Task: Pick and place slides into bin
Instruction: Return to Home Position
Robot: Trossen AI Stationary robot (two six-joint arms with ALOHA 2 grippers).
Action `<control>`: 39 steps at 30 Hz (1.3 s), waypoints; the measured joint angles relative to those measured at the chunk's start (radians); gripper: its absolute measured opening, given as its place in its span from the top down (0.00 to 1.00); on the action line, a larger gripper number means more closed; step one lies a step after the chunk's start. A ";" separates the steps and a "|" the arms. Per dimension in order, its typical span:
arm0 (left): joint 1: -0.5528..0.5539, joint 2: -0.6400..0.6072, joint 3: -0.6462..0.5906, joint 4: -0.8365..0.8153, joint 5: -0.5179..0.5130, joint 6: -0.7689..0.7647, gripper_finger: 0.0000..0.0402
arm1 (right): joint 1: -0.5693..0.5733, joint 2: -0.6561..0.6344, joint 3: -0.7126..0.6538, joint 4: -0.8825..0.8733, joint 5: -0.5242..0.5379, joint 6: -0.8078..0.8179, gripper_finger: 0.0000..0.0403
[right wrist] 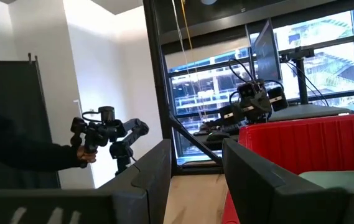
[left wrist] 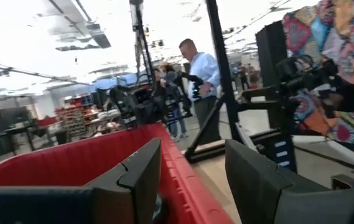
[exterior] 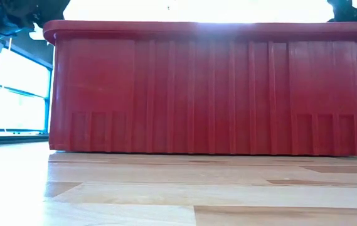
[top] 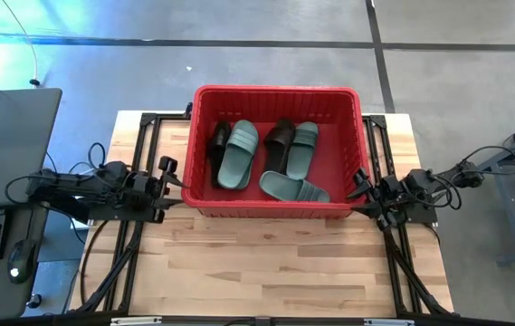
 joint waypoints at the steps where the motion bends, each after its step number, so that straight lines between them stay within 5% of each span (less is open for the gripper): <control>1: 0.000 0.000 0.000 0.001 -0.011 0.001 0.60 | 0.000 0.000 0.000 0.000 0.000 0.001 0.67; 15: 0.000 0.000 0.000 -0.072 -0.112 0.022 0.60 | 0.000 0.000 0.000 0.001 0.000 0.003 0.67; 39: 0.000 -0.001 0.002 -0.154 -0.112 0.021 0.60 | 0.000 0.000 0.000 0.001 0.000 0.003 0.67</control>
